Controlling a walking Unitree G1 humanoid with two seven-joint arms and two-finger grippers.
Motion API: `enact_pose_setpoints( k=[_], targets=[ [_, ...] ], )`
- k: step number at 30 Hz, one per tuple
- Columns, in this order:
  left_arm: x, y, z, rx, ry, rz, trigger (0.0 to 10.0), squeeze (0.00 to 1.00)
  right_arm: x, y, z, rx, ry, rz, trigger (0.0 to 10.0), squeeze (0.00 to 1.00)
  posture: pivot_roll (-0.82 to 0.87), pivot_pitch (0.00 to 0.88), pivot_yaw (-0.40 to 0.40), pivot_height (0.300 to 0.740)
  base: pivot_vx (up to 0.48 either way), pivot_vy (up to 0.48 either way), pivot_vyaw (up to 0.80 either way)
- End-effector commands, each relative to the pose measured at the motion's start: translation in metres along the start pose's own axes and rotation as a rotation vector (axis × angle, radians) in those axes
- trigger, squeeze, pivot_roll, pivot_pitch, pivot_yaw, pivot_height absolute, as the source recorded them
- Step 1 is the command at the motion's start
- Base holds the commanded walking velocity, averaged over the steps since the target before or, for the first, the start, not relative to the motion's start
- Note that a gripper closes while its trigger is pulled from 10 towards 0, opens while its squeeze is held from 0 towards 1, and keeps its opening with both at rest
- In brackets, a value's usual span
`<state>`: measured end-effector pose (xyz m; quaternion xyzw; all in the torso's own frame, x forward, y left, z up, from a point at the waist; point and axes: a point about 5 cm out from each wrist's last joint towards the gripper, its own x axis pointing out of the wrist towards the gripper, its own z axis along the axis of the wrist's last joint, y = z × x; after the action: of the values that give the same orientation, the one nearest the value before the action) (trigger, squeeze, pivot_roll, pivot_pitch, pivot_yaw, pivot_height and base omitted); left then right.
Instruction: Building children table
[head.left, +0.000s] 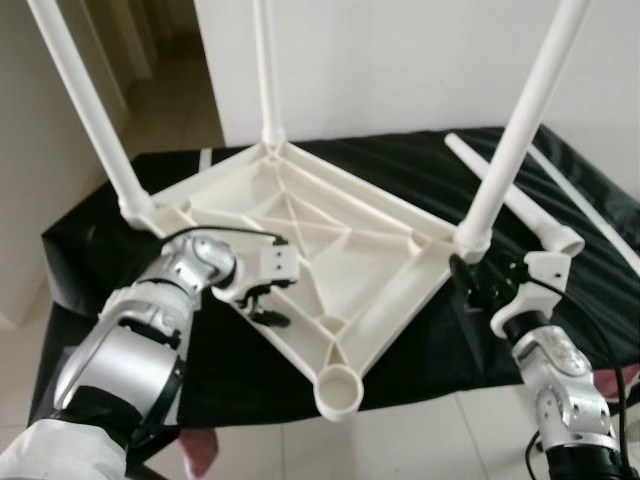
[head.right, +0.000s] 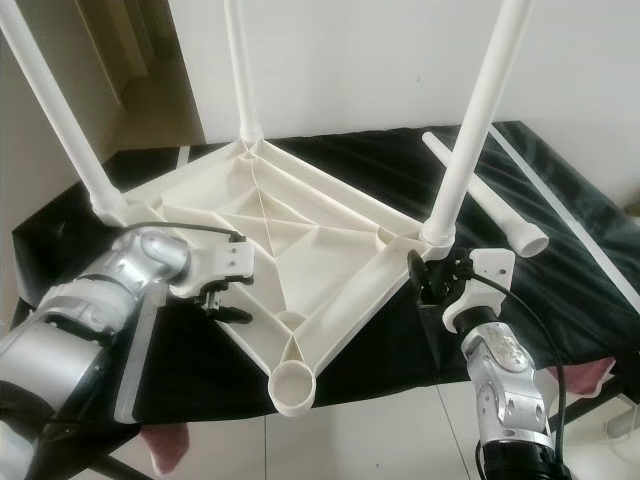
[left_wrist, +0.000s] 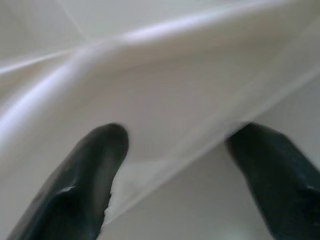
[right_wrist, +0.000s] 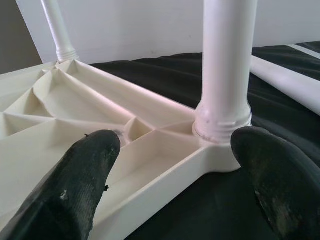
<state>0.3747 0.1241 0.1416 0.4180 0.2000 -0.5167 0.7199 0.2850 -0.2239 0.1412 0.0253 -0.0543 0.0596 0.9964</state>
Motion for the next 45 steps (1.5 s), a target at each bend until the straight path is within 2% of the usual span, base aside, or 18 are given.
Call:
enact_pose_setpoints(
  k=[1, 2, 4, 6, 11, 13, 15, 18, 20, 23, 29, 33, 39, 40, 41, 43, 44, 45],
  targets=[
    [0.0, 0.006, -0.005, -0.067, 0.0, 0.132, 10.0, 0.0, -0.002, -0.001, -0.002, 0.003, 0.015, -0.004, 10.0, 0.0, 0.0, 0.0, 0.045, 0.74, 0.0, 0.0, 0.0],
    [0.0, 0.006, -0.005, -0.067, 0.0, 0.132, 10.0, 0.0, -0.002, -0.001, -0.002, 0.003, 0.015, -0.004, 10.0, 0.0, 0.0, 0.0, 0.045, 0.74, 0.0, 0.0, 0.0],
    [0.002, 0.008, -0.005, -0.138, -0.009, 0.194, 10.0, 0.0, -0.001, 0.001, -0.002, 0.004, 0.018, 0.0, 10.0, 0.0, 0.0, 0.0, 0.037, 0.74, 0.0, 0.0, 0.0],
    [0.002, 0.008, -0.005, -0.138, -0.009, 0.194, 10.0, 0.0, -0.001, 0.001, -0.002, 0.004, 0.018, 0.0, 10.0, 0.0, 0.0, 0.0, 0.037, 0.74, 0.0, 0.0, 0.0],
    [0.004, 0.008, -0.005, -0.211, -0.038, 0.23, 10.0, 0.0, 0.001, 0.002, -0.001, 0.007, 0.019, 0.005, 10.0, 0.0, 0.01, 0.0, 0.026, 0.74, 0.0, 0.0, 0.0],
    [0.009, 0.0, -0.007, -0.266, -0.06, 0.178, 10.0, 0.0, 0.001, 0.003, -0.002, 0.007, 0.022, 0.01, 10.0, 0.0, 0.01, 0.0, 0.018, 0.74, 0.0, 0.0, 0.0],
    [0.009, 0.0, -0.007, -0.266, -0.06, 0.178, 10.0, 0.0, 0.001, 0.003, -0.002, 0.007, 0.022, 0.01, 10.0, 0.0, 0.01, 0.0, 0.018, 0.74, 0.0, 0.0, 0.0],
    [0.018, -0.012, -0.011, -0.327, -0.06, 0.117, 10.0, 0.0, 0.001, 0.003, -0.001, 0.004, 0.025, 0.014, 10.0, 0.0, 0.02, 0.0, 0.016, 0.74, 0.0, 0.0, 0.0],
    [0.02, -0.014, -0.012, -0.338, -0.058, 0.116, 10.0, 0.0, 0.002, 0.002, -0.001, 0.004, 0.024, 0.014, 10.0, 0.0, 0.02, 0.0, 0.016, 0.74, 0.0, 0.0, 0.0],
    [0.024, -0.015, -0.013, -0.449, -0.05, 0.155, 10.0, 0.0, 0.002, 0.003, 0.0, 0.002, 0.022, 0.011, 10.0, 0.0, 0.01, 0.0, 0.021, 0.74, 0.0, 0.0, 0.0],
    [0.028, -0.014, -0.01, -0.546, -0.054, 0.218, 10.0, 0.0, 0.0, 0.002, 0.0, 0.005, 0.021, 0.0, 10.0, 0.0, 0.0, 0.0, 0.026, 0.74, 0.0, 0.0, 0.0],
    [0.037, -0.014, 0.007, -0.658, -0.114, 0.274, 10.0, 0.0, -0.002, 0.001, -0.001, 0.009, 0.02, -0.018, 10.0, 0.0, 0.0, 0.0, 0.027, 0.74, 0.0, 0.0, 0.0],
    [0.043, -0.017, 0.02, -0.665, -0.15, 0.242, 10.0, 0.0, -0.001, 0.002, -0.001, 0.011, 0.018, -0.02, 10.0, 0.0, 0.0, 0.0, 0.025, 0.74, 0.0, 0.0, 0.0],
    [0.04, -0.017, 0.033, -0.611, -0.207, 0.167, 10.0, 0.0, 0.0, 0.002, 0.0, 0.013, 0.015, -0.024, 10.0, 0.0, 0.0, 0.0, 0.02, 0.74, 0.0, 0.0, 0.0],
    [0.04, -0.017, 0.033, -0.611, -0.207, 0.167, 10.0, 0.0, 0.0, 0.002, 0.0, 0.013, 0.015, -0.024, 10.0, 0.0, 0.0, 0.0, 0.02, 0.74, 0.0, 0.0, 0.0],
    [0.032, -0.015, 0.042, -0.527, -0.277, 0.08, 10.0, 0.0, 0.0, 0.002, 0.0, 0.015, 0.014, -0.028, 10.0, 0.0, 0.0, 0.0, 0.018, 0.74, 0.0, 0.0, 0.0],
    [0.032, -0.015, 0.042, -0.527, -0.277, 0.08, 10.0, 0.0, 0.0, 0.002, 0.0, 0.015, 0.014, -0.028, 10.0, 0.0, 0.0, 0.0, 0.018, 0.74, 0.0, 0.0, 0.0],
    [0.026, -0.015, 0.045, -0.483, -0.312, 0.03, 10.0, 0.0, 0.001, 0.001, 0.0, 0.015, 0.014, -0.03, 10.0, 0.0, 0.0, 0.0, 0.018, 0.74, 0.0, 0.0, 0.0]
  ],
)
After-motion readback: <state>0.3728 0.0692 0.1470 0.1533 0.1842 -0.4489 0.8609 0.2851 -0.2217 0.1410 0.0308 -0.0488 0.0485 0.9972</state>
